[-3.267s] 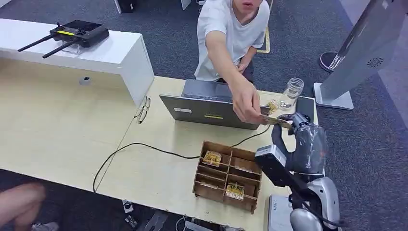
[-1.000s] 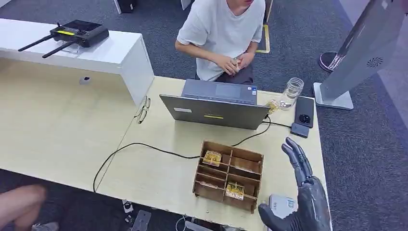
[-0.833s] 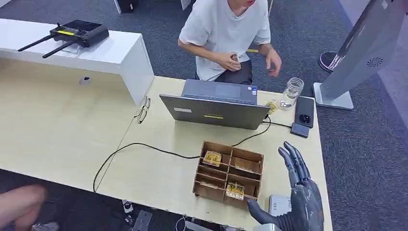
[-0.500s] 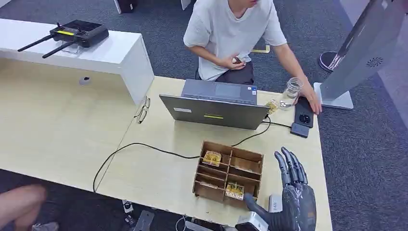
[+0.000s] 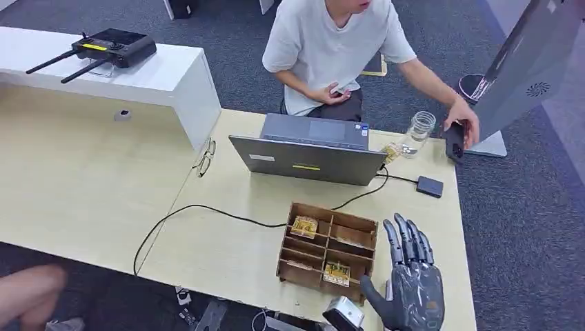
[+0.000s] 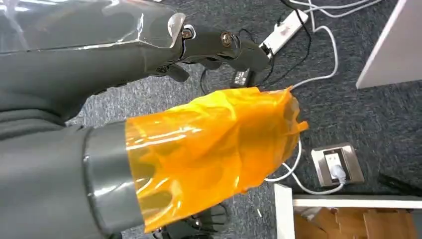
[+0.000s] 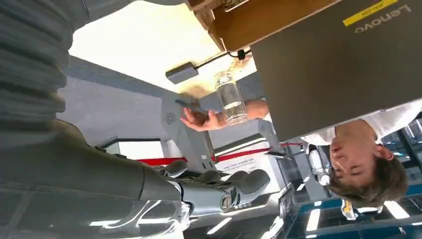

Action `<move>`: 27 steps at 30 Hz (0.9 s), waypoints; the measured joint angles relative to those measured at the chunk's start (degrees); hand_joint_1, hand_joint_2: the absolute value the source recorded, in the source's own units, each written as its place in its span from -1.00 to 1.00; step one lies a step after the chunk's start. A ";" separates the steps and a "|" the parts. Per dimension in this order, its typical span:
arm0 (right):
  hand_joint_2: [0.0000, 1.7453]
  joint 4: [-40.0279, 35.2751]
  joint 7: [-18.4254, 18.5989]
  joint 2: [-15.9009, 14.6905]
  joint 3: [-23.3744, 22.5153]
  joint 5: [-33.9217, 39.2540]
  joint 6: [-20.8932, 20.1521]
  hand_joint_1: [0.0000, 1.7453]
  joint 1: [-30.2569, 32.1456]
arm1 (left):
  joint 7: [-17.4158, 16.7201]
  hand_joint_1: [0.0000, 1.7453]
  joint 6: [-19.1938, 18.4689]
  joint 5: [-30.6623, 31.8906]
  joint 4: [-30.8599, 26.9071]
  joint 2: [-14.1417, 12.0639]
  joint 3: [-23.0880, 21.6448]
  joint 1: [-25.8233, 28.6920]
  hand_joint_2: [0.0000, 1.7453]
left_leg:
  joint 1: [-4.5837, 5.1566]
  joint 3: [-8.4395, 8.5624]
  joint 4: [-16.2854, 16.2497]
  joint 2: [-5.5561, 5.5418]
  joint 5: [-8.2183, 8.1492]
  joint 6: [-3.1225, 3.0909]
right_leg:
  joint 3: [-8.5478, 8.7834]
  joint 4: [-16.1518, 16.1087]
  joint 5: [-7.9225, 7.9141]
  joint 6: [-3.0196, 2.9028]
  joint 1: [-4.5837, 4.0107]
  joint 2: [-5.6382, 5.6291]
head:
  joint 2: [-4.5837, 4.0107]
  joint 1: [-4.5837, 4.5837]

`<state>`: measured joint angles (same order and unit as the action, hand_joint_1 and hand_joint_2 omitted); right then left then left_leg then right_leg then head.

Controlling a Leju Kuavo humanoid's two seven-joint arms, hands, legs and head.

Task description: Pass the card to the sensor for recognition and then transmit it.

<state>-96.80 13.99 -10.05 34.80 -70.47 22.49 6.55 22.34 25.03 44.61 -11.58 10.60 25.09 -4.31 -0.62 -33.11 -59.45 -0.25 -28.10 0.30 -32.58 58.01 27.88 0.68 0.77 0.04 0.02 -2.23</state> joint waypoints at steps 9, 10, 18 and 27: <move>1.00 3.89 -2.48 1.42 1.03 1.46 -2.51 -1.00 -2.81 | -1.29 -1.00 -0.89 0.85 0.00 -0.02 -1.03 -0.55 -1.00 | 0.00 -0.01 0.00 0.01 0.01 0.00 | 0.00 0.00 0.00 0.00 0.00 0.00 | 0.00 0.02; 1.00 4.35 -2.69 1.68 1.05 1.55 -2.51 -1.00 -3.10 | -1.49 -1.00 -1.00 0.85 0.00 -0.02 -1.13 -0.66 -1.00 | 0.00 0.00 0.00 0.01 0.01 0.00 | 0.00 0.00 0.00 0.00 0.00 -0.01 | 0.00 0.02; 1.00 6.21 -2.99 2.93 1.27 1.92 -2.78 -1.00 -4.27 | -2.03 -1.00 -1.11 0.98 -0.02 0.02 -1.75 -1.29 -1.00 | 0.00 -0.01 0.00 0.01 0.01 0.00 | 0.00 0.00 0.00 0.00 0.00 -0.01 | 0.00 0.02; 1.00 7.97 -2.65 4.33 1.25 3.15 -3.93 -0.66 -5.66 | -2.69 -1.00 -1.79 1.70 -0.35 0.04 -2.14 -1.55 -1.00 | 0.00 0.00 0.00 0.01 0.01 0.00 | 0.00 0.00 0.00 0.00 0.00 -0.01 | 0.00 0.02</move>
<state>-88.83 11.34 -5.73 36.04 -67.32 18.56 0.89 19.65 23.24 46.31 -11.93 10.64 22.95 -5.86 -0.63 -33.12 -59.45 -0.25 -28.08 0.30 -32.58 58.01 27.88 0.68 0.77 0.04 0.02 -2.21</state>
